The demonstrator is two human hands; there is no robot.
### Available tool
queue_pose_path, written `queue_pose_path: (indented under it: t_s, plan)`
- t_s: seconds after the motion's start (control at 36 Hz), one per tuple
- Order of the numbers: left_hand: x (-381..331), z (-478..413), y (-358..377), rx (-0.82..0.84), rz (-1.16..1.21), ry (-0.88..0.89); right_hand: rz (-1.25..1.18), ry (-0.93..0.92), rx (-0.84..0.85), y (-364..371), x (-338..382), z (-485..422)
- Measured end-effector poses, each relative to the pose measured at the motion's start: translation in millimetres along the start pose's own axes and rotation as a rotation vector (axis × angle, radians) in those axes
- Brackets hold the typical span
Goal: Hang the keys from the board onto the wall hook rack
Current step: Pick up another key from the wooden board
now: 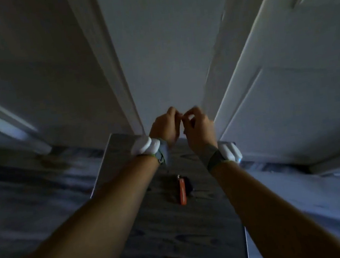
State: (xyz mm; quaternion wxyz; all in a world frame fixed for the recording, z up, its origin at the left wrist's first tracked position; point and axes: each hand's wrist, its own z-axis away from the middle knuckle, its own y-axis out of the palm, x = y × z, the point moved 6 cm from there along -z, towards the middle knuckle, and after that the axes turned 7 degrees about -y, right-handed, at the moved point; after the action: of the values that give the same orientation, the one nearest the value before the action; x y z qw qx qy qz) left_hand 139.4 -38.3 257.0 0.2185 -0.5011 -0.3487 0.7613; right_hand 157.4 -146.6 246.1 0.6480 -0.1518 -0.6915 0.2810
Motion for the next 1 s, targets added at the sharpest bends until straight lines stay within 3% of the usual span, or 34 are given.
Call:
queue_pose_path:
  t_s: [0.14,0.39,0.78,1.0]
  plan:
    - [103,-17,129,0.311,-0.153,-0.183,0.051,0.226,0.191,63,-128,21]
    - [173,-30,217,0.336,-0.298,-0.341,0.100,0.356,0.420,134,-233,32]
    - [166,-38,214,0.339,-0.144,-0.495,0.107,0.279,0.540,151,-218,25]
    - [70,-51,103,0.228,-0.250,-0.212,0.080,0.140,0.313,80,-105,-23]
